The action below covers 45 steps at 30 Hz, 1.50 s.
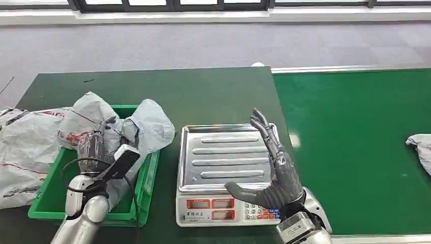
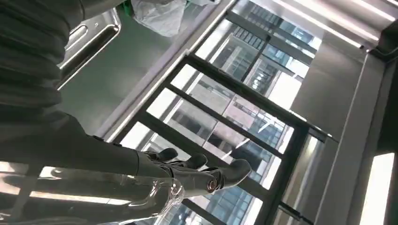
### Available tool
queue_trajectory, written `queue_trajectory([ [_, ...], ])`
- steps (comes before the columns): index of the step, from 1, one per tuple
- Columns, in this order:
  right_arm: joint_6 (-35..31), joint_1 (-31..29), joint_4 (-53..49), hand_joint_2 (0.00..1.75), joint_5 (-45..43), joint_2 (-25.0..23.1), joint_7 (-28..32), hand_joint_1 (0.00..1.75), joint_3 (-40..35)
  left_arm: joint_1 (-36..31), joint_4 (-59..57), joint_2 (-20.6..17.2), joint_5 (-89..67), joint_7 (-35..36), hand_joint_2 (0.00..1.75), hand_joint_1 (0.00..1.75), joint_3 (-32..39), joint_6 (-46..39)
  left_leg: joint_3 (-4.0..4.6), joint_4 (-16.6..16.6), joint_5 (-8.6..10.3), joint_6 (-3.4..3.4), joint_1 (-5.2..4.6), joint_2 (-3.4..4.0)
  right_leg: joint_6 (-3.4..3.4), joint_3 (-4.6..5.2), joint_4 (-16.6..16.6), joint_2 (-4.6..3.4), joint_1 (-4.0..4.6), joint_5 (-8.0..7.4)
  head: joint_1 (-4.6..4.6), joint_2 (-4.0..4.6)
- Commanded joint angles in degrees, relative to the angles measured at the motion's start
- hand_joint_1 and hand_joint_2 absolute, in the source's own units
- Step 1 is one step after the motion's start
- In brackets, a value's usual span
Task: Moved the parcel from conveyor to table for the left to box.
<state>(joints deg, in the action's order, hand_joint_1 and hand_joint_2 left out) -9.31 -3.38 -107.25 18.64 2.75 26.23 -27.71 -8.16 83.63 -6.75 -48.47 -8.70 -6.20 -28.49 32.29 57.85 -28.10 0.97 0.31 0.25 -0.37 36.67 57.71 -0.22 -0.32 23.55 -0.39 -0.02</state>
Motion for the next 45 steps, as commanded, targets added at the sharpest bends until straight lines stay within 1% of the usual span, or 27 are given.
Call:
queue_trajectory([
  [1, -0.6, -2.6, 4.4, 1.75, -0.1, -0.2, -0.5, 0.00, -0.1, 0.5, -0.5, 3.1, 3.2, -0.9, 0.00, 0.00, 6.8, -4.7, -0.02, -0.1, 0.05, -0.01, 0.01, 0.08, 0.02, 0.00, -0.1, -0.07, 0.02, -0.08, 0.00, 0.00],
  [5, -0.6, -2.6, 4.4, 1.75, -0.1, -0.2, -0.5, 0.00, -0.1, 0.5, -0.5, 3.1, 3.2, -0.9, 0.00, 0.00, 6.8, -4.7, -0.05, -0.1, 0.05, -0.01, 0.01, 0.00, 0.03, -0.04, -0.1, -0.02, 0.02, -0.05, 0.00, 0.00],
  [8, -1.9, -1.8, 4.4, 1.75, 0.1, 0.1, -0.8, 0.00, -0.4, 1.6, 2.9, 5.3, 13.4, -7.9, 0.00, 0.00, 7.8, -10.0, -0.08, -0.1, 0.04, -0.01, 0.00, -0.01, 0.03, -0.05, -0.1, -0.03, 0.01, -0.04, 0.00, 0.00],
  [11, -3.7, -0.6, 4.0, 1.75, 0.7, 0.3, -0.8, 0.00, -0.5, 4.7, 11.2, 6.6, 26.5, -15.4, 0.00, 0.00, 5.0, -8.7, -0.14, 0.0, 0.04, -0.01, 0.02, -0.06, 0.04, -0.04, -0.1, 0.01, 0.02, -0.03, 0.00, 0.00],
  [15, -4.5, -2.1, 3.5, 1.75, 2.5, -0.2, -2.6, 0.00, -0.4, 12.0, 23.1, 8.9, 34.0, -22.0, 0.00, 0.00, -1.2, -11.5, -0.49, 0.0, 0.00, -0.02, 0.01, -0.03, 0.06, -0.04, -0.1, -0.03, 0.01, -0.01, 0.00, 0.00],
  [17, -4.6, -2.7, 3.6, 1.75, 3.5, -0.3, -4.1, 0.00, -0.1, 14.0, 25.2, 8.7, 33.4, -22.8, 0.00, 0.00, -3.6, -11.5, -0.49, 0.0, -0.04, -0.05, 0.01, 0.03, 0.07, -0.04, 0.0, -0.08, 0.01, -0.01, 0.02, 0.00],
  [18, -4.0, -2.9, 3.8, 1.75, 5.0, -0.1, -5.9, 0.00, 0.3, 15.0, 26.1, 7.4, 34.2, -21.5, 0.00, 0.00, -5.9, -11.4, -0.50, 0.0, -0.06, -0.08, -0.01, 0.08, 0.10, -0.03, -0.1, -0.13, -0.01, -0.01, 0.02, 0.00],
  [19, -3.4, -3.3, 4.3, 1.75, 7.1, 0.1, -7.8, 0.00, 0.7, 15.8, 26.8, 5.7, 34.4, -20.9, 0.00, 0.00, -8.0, -9.9, -0.44, 0.0, -0.08, -0.11, 0.00, 0.05, 0.08, -0.01, 0.0, -0.10, 0.00, 0.00, 0.02, 0.00],
  [21, -2.4, -4.7, 6.1, 1.75, 9.8, 0.1, -9.8, 0.00, 2.2, 17.6, 28.7, 5.0, 35.3, -20.8, 0.00, 0.00, -9.5, -5.5, -0.30, 0.0, -0.13, -0.22, 0.00, 0.02, 0.17, -0.05, -0.1, -0.06, 0.00, 0.05, 0.02, 0.00],
  [22, -1.7, -5.3, 7.2, 1.75, 11.7, 0.2, -11.4, 0.00, 3.4, 18.2, 29.8, 5.2, 38.1, -22.3, 0.00, 0.00, -9.9, -1.0, -0.30, -0.1, -0.13, -0.25, -0.01, 0.05, 0.24, -0.12, -0.1, -0.09, -0.01, 0.06, 0.00, 0.00],
  [24, -1.1, -5.6, 8.0, 1.75, 11.7, 0.0, -11.0, 0.00, 4.5, 18.8, 30.2, 6.1, 37.9, -22.7, 0.00, 0.00, -9.1, 0.0, -0.08, 0.0, -0.24, -0.32, 0.01, 0.11, 0.30, -0.11, -0.1, -0.15, 0.02, 0.16, 0.02, 0.00],
  [25, -0.4, -7.4, 9.7, 1.75, 15.5, 0.7, -13.2, 0.00, 5.3, 18.7, 30.2, 5.8, 39.7, -26.0, 0.00, 0.00, -8.6, 4.3, -0.10, -0.1, -0.21, -0.33, 0.00, 0.13, 0.31, -0.13, -0.1, -0.17, 0.01, 0.11, 0.02, 0.00],
  [26, -0.9, -7.9, 10.5, 1.75, 19.6, 1.0, -15.9, 0.00, 6.5, 18.5, 30.1, 6.0, 40.6, -24.6, 0.00, 0.00, -8.4, 7.1, -0.15, -0.1, -0.17, -0.34, 0.03, 0.10, 0.32, -0.21, -0.3, -0.14, 0.03, 0.07, 0.00, 0.00],
  [27, -0.9, -8.1, 10.9, 1.75, 19.6, 1.1, -15.8, 0.00, 7.1, 18.4, 29.9, 6.3, 40.7, -24.6, 0.00, 0.00, -8.1, 7.5, -0.12, -0.1, -0.20, -0.34, 0.00, 0.03, 0.31, -0.18, -0.2, -0.06, 0.01, 0.13, 0.00, 0.00],
  [28, -1.6, -8.4, 12.3, 1.75, 24.9, 2.4, -18.8, 0.00, 8.8, 18.1, 29.3, 6.7, 41.5, -23.8, 0.00, 0.00, -7.7, 9.9, -0.11, -0.1, -0.19, -0.35, -0.01, 0.03, 0.32, -0.17, -0.2, -0.06, 0.00, 0.12, 0.00, 0.00],
  [30, -1.3, -8.8, 13.7, 1.75, 24.5, 2.6, -17.3, 0.00, 10.9, 17.9, 28.8, 7.6, 41.3, -24.0, 0.00, 0.00, -7.0, 10.8, -0.09, 0.0, -0.21, -0.35, 0.00, -0.01, 0.31, -0.17, -0.1, -0.01, 0.02, 0.17, 0.02, 0.00],
  [33, -1.3, -8.8, 13.7, 1.75, 24.5, 2.6, -17.3, 0.00, 10.9, 17.9, 28.8, 7.6, 41.3, -24.0, 0.00, 0.00, -7.0, 10.8, -0.15, 0.0, -0.20, -0.36, -0.05, -0.08, 0.32, -0.21, -0.1, 0.05, -0.01, 0.19, 0.02, 0.00],
  [34, -1.5, -9.7, 14.8, 1.75, 27.5, 2.9, -19.3, 0.00, 11.0, 18.0, 28.8, 7.7, 41.7, -23.9, 0.00, 0.00, -6.8, 11.4, -0.19, -0.1, -0.18, -0.38, -0.04, -0.09, 0.35, -0.27, -0.2, 0.07, 0.01, 0.15, 0.02, 0.00],
  [35, -1.1, -11.3, 16.6, 1.75, 30.7, 4.2, -21.3, 0.00, 10.6, 18.4, 28.9, 7.7, 42.4, -23.8, 0.00, 0.00, -6.7, 12.5, -0.17, 0.0, -0.20, -0.38, -0.07, -0.07, 0.34, -0.23, -0.1, 0.06, -0.02, 0.17, 0.02, 0.00],
  [36, 0.2, -13.8, 20.2, 1.75, 36.7, 5.9, -26.0, 0.00, 10.5, 19.0, 29.2, 7.5, 44.8, -24.2, 0.00, 0.00, -6.4, 15.4, -0.18, 0.0, -0.22, -0.37, -0.07, 0.00, 0.33, -0.22, -0.1, 0.00, -0.03, 0.17, 0.02, 0.00],
  [37, 0.4, -16.1, 24.0, 1.75, 37.1, 6.7, -25.1, 0.00, 11.4, 19.7, 29.2, 7.8, 45.2, -24.9, 0.00, 0.00, -5.6, 16.8, -0.24, -0.1, -0.20, -0.38, -0.08, 0.03, 0.34, -0.28, -0.2, -0.03, -0.04, 0.14, 0.02, 0.00],
  [38, 2.0, -17.9, 27.3, 1.75, 42.1, 8.1, -27.5, 0.00, 11.1, 20.0, 29.3, 7.4, 44.0, -25.0, 0.00, 0.00, -5.4, 18.3, -0.22, 0.0, -0.22, -0.39, -0.10, 0.10, 0.34, -0.25, -0.1, -0.11, -0.06, 0.13, 0.02, 0.00],
  [39, 1.7, -18.5, 28.9, 1.75, 41.9, 8.3, -26.3, 0.00, 11.6, 20.2, 29.4, 7.6, 43.8, -25.1, 0.00, 0.00, -5.1, 18.7, -0.22, -0.1, -0.20, -0.40, -0.09, 0.12, 0.35, -0.28, -0.2, -0.13, -0.05, 0.09, 0.02, 0.00],
  [41, 3.1, -20.0, 31.8, 1.75, 52.2, 10.6, -30.8, 0.00, 9.8, 20.1, 29.5, 7.2, 40.8, -25.0, 0.00, 0.00, -5.5, 20.6, -0.31, -0.2, -0.11, -0.42, -0.08, 0.17, 0.37, -0.37, -0.3, -0.17, -0.07, -0.03, 0.00, 0.00],
  [42, 4.5, -20.2, 33.0, 1.75, 53.7, 11.7, -31.7, 0.00, 10.0, 20.0, 29.4, 7.1, 39.3, -24.5, 0.00, 0.00, -5.4, 21.1, -0.18, -0.1, -0.17, -0.42, -0.12, -0.06, 0.37, -0.28, -0.2, 0.05, -0.09, 0.11, 0.02, 0.00],
  [44, 8.2, -19.6, 37.4, 1.75, 55.5, 16.0, -34.2, 0.00, 11.4, 19.3, 28.8, 8.1, 39.6, -21.8, 0.00, 0.00, -4.3, 21.7, -0.30, -0.1, -0.13, -0.46, -0.13, -0.12, 0.41, -0.29, -0.2, 0.12, -0.08, 0.08, 0.02, 0.00],
  [45, 7.6, -19.0, 39.5, 1.75, 55.3, 17.8, -33.8, 0.00, 12.4, 19.0, 28.5, 8.5, 40.1, -21.3, 0.00, 0.00, -3.5, 21.9, -0.49, 0.0, -0.13, -0.49, -0.12, -0.27, 0.43, -0.32, -0.2, 0.29, -0.07, 0.13, 0.02, 0.00],
])
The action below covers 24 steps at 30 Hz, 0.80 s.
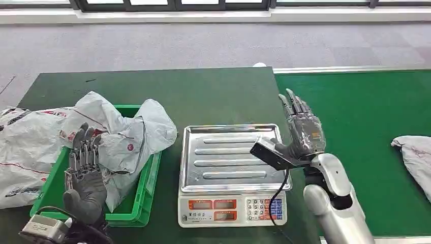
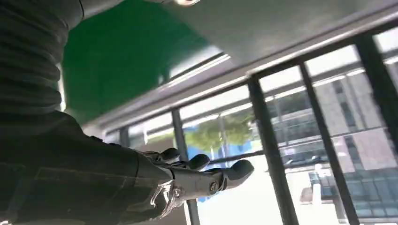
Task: Moved the parcel from conveyor to table for the left to box.
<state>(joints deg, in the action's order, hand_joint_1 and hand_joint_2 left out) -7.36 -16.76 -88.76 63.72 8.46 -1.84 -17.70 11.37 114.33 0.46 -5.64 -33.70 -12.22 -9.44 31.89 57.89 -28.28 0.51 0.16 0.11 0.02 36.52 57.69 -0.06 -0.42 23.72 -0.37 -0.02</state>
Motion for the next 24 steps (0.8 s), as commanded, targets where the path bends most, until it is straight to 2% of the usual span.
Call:
queue_trajectory([
  [1, 4.8, -5.5, 24.3, 1.75, 10.2, 13.4, -5.1, 0.00, 3.5, -0.9, -2.7, 1.9, -2.4, 4.1, 0.00, 0.00, 3.3, 3.0, -0.27, -0.1, 0.05, -0.03, 0.01, -0.20, 0.06, -0.24, -0.1, 0.18, 0.02, -0.02, 0.00, 0.00],
  [5, 6.8, -1.4, 29.3, 1.75, 7.4, 17.6, -5.9, 0.00, 8.5, -1.5, -3.8, 2.8, 1.6, 6.6, 0.00, 0.00, 4.0, 5.6, -0.31, -0.1, 0.15, -0.09, 0.00, -0.81, 0.12, -0.46, -0.3, 0.74, 0.00, 0.00, 0.00, 0.00],
  [11, 7.6, -0.4, 27.5, 1.75, 7.5, 17.0, -6.7, 0.00, 9.0, -1.1, -3.7, 3.0, 1.8, 6.7, 0.00, 0.00, 4.1, 6.0, -0.10, -0.1, 0.03, -0.12, -0.11, -0.44, 0.15, -0.41, -0.3, 0.47, -0.11, -0.02, 0.00, 0.00],
  [12, 10.4, 2.2, 26.4, 1.75, 6.7, 17.8, -9.6, 0.00, 11.4, -0.5, -3.4, 3.5, 2.9, 6.9, 0.00, 0.00, 4.5, 6.1, 0.31, 0.0, -0.07, -0.11, -0.11, -0.35, 0.18, -0.20, -0.1, 0.38, -0.13, 0.03, 0.00, 0.00],
  [15, 10.6, 5.6, 28.2, 1.75, 5.1, 20.1, -10.1, 0.00, 15.7, -0.3, -3.4, 2.5, 3.8, 7.1, 0.00, 0.00, 4.8, 6.3, 0.21, -0.1, -0.11, -0.21, -0.10, -0.50, 0.19, -0.30, -0.2, 0.51, -0.11, 0.09, 0.00, 0.00],
  [17, 11.1, 5.0, 30.3, 1.75, 4.5, 20.2, -8.5, 0.00, 17.0, -1.4, -3.5, 2.7, 4.6, 7.0, 0.00, 0.00, 5.6, 6.2, -0.18, 0.0, -0.12, -0.24, -0.12, -0.48, 0.21, -0.17, -0.1, 0.50, -0.11, 0.13, -0.02, 0.00],
  [18, 11.9, 4.3, 31.3, 1.75, 4.2, 20.3, -7.8, 0.00, 17.2, -2.0, -3.6, 2.8, 4.6, 7.2, 0.00, 0.00, 5.9, 6.1, -0.31, -0.1, -0.05, -0.24, -0.12, -0.73, 0.23, -0.32, -0.2, 0.72, -0.09, 0.17, 0.00, 0.00],
  [19, 13.0, 3.9, 32.8, 1.75, 4.1, 21.1, -7.6, 0.00, 17.5, -2.6, -3.9, 2.8, 4.8, 7.5, 0.00, 0.00, 6.2, 6.6, -0.32, 0.0, -0.09, -0.20, -0.12, -0.56, 0.22, -0.33, -0.2, 0.52, -0.08, 0.13, 0.00, 0.00],
  [23, 14.3, 4.0, 35.0, 1.75, 0.8, 24.1, -5.8, 0.00, 19.8, -2.6, -4.7, 3.4, 6.0, 7.9, 0.00, 0.00, 7.4, 7.7, -0.21, -0.1, -0.03, -0.22, -0.13, -0.55, 0.26, -0.38, -0.3, 0.54, -0.12, 0.03, 0.00, 0.00],
  [24, 14.3, 4.0, 35.1, 1.75, 0.7, 24.4, -5.6, 0.00, 19.9, -2.5, -4.7, 3.4, 6.1, 7.8, 0.00, 0.00, 7.4, 7.8, 0.07, 0.0, -0.08, -0.26, -0.18, -0.51, 0.28, -0.34, -0.2, 0.50, -0.17, 0.08, 0.00, 0.00],
])
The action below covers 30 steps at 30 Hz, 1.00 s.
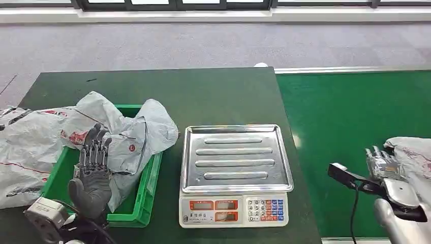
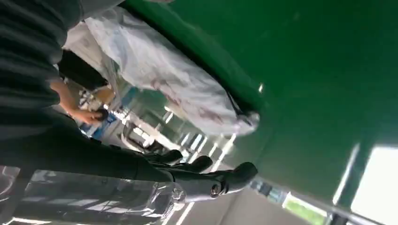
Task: Moved the parcel from conveyor to table for the left to box.
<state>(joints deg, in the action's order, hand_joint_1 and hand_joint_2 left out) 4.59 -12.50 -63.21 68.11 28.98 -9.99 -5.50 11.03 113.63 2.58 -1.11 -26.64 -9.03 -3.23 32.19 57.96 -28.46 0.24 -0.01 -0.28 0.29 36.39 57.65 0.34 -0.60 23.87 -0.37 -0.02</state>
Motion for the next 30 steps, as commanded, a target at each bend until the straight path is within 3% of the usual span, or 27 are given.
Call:
queue_trajectory([
  [1, 2.4, -0.2, 9.6, 1.75, -3.7, 3.9, 2.6, 0.00, 7.7, -2.1, -4.0, 1.3, 1.5, 0.7, 0.00, 0.00, 4.2, 1.6, -0.10, -0.1, 0.15, 0.00, 0.02, -0.12, 0.01, -0.21, -0.2, 0.12, 0.02, -0.15, 0.00, 0.00],
  [7, 1.5, -3.1, 14.2, 1.75, -4.4, 4.3, 1.8, 0.00, 7.3, -1.4, -3.6, 2.5, 1.5, -0.4, 0.00, 0.00, 5.4, 1.8, -0.19, -0.2, 0.04, -0.04, -0.06, 0.04, 0.10, -0.29, -0.3, -0.03, -0.06, -0.04, 0.00, 0.00],
  [12, -1.8, -14.8, 27.2, 1.75, -11.6, -3.2, 4.7, 0.00, 9.7, -1.0, -2.8, 2.5, 0.9, -1.1, 0.00, 0.00, 6.6, 0.8, -0.16, -0.1, -0.02, -0.03, -0.07, 0.39, 0.09, -0.14, -0.2, -0.40, -0.07, -0.08, 0.00, 0.00],
  [18, -1.7, -15.1, 30.5, 1.75, -18.4, -3.1, 7.6, 0.00, 14.1, -0.2, -2.4, 2.1, 0.6, -1.6, 0.00, 0.00, 6.5, 0.5, -0.26, -0.2, 0.05, 0.00, -0.03, 0.46, 0.08, -0.24, -0.3, -0.48, -0.04, -0.15, 0.00, 0.00],
  [19, -4.6, -13.8, 29.4, 1.75, -16.0, -1.9, 5.0, 0.00, 12.6, -0.2, -2.4, 2.3, 0.6, -1.6, 0.00, 0.00, 6.4, 0.4, -0.18, -0.1, 0.00, -0.05, -0.07, 0.26, 0.12, -0.19, -0.1, -0.29, -0.07, -0.02, 0.00, 0.00],
  [30, -5.8, -13.1, 29.5, 1.75, -14.7, 0.4, 1.1, 0.00, 13.9, -1.4, -2.9, 2.1, 0.9, -0.8, 0.00, 0.00, 5.9, 0.0, -0.11, -0.1, 0.07, -0.14, -0.10, 0.04, 0.18, -0.21, -0.1, -0.05, -0.11, -0.02, 0.00, 0.00],
])
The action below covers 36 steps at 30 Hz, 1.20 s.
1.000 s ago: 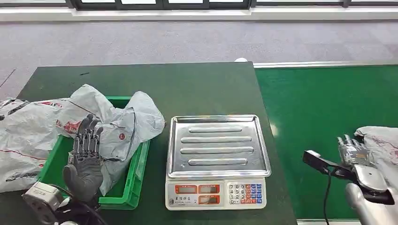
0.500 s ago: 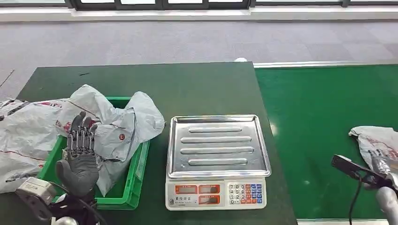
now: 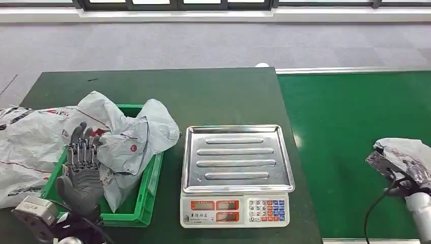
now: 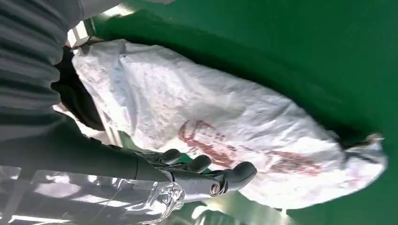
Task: Moved the parcel from conveyor to table for the left to box.
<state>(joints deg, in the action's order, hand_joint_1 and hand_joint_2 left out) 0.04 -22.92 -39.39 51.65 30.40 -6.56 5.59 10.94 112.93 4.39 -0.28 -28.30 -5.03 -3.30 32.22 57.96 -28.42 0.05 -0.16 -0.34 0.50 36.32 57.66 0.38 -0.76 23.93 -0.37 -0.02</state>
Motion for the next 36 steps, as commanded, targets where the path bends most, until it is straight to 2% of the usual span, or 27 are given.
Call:
queue_trajectory([
  [1, -1.3, -2.8, 5.6, 1.75, 1.7, -0.9, -2.3, 0.00, 2.8, -1.5, -2.2, 0.3, 0.0, 0.9, 0.00, 0.00, 1.8, 0.1, -0.09, -0.1, 0.03, 0.04, 0.03, 0.06, -0.03, -0.10, -0.1, -0.06, 0.03, -0.07, 0.00, 0.00],
  [18, -1.2, -3.1, 6.4, 1.75, 2.0, -1.1, -2.8, 0.00, 2.9, -1.6, -2.2, 0.4, 0.0, 1.0, 0.00, 0.00, 2.0, 0.0, -0.16, -0.1, 0.04, 0.05, 0.01, 0.18, -0.03, -0.14, -0.2, -0.17, 0.01, -0.11, 0.00, 0.00],
  [22, -0.3, -2.6, 7.8, 1.75, 3.2, 0.3, -4.2, 0.00, 3.4, -1.9, -2.3, 0.6, 0.0, 1.2, 0.00, 0.00, 2.3, -0.2, -0.12, -0.1, 0.05, 0.03, 0.00, 0.08, -0.01, -0.14, -0.2, -0.07, 0.00, -0.09, 0.00, 0.00],
  [23, 0.8, -2.4, 8.6, 1.75, 3.6, 0.9, -5.0, 0.00, 3.4, -2.0, -2.4, 0.6, 0.0, 1.3, 0.00, 0.00, 2.3, -0.1, -0.09, -0.1, 0.03, 0.03, -0.01, 0.08, -0.01, -0.09, -0.1, -0.07, -0.01, -0.07, 0.00, 0.00],
  [24, 7.7, 1.6, 8.0, 1.75, 3.3, 3.9, -6.9, 0.00, 3.6, -1.5, -2.4, 1.1, -0.5, 1.7, 0.00, 0.00, 2.5, 0.2, -0.12, -0.1, 0.06, 0.04, 0.00, 0.02, -0.02, -0.13, -0.2, -0.01, 0.00, -0.07, 0.00, 0.00],
  [27, 12.1, 6.8, 6.0, 1.75, 2.7, 5.8, -4.0, 0.00, 5.1, -1.4, -2.9, 0.9, -0.9, 1.6, 0.00, 0.00, 2.6, 0.3, -0.17, -0.1, 0.10, 0.03, 0.01, -0.29, 0.00, -0.14, -0.2, 0.29, 0.02, -0.03, 0.00, 0.00],
  [28, 14.9, 7.6, 5.5, 1.75, 3.0, 5.7, -3.1, 0.00, 4.4, -1.8, -3.5, 0.7, -0.9, 1.5, 0.00, 0.00, 2.5, 0.4, -0.67, -0.1, 0.05, 0.01, -0.01, -0.41, 0.03, -0.29, -0.2, 0.40, 0.01, 0.05, 0.00, 0.00],
  [33, 19.9, 9.7, 3.0, 1.75, 2.1, 4.2, -1.3, 0.00, 1.4, -2.8, -4.3, 0.3, -0.9, 1.5, 0.00, 0.00, 2.1, 0.0, -0.68, -0.2, 0.06, 0.04, 0.02, -0.24, 0.05, -0.39, -0.3, 0.21, 0.03, -0.06, 0.00, 0.00],
  [34, 21.1, 9.3, 2.8, 1.75, 1.7, 4.1, -1.0, 0.00, 0.3, -2.4, -3.8, 0.3, -0.9, 1.5, 0.00, 0.00, 2.2, -0.2, -0.17, -0.1, -0.04, -0.01, 0.03, -0.17, 0.06, -0.27, -0.2, 0.15, 0.04, -0.02, 0.00, 0.00],
  [36, 21.4, 9.0, 2.8, 1.75, 1.7, 4.0, -1.2, 0.00, 0.1, -2.1, -3.7, 0.4, -0.9, 1.5, 0.00, 0.00, 2.2, -0.2, -0.12, 0.0, -0.19, -0.07, -0.02, -0.04, 0.10, -0.18, -0.1, 0.09, -0.02, 0.09, 0.00, 0.00],
])
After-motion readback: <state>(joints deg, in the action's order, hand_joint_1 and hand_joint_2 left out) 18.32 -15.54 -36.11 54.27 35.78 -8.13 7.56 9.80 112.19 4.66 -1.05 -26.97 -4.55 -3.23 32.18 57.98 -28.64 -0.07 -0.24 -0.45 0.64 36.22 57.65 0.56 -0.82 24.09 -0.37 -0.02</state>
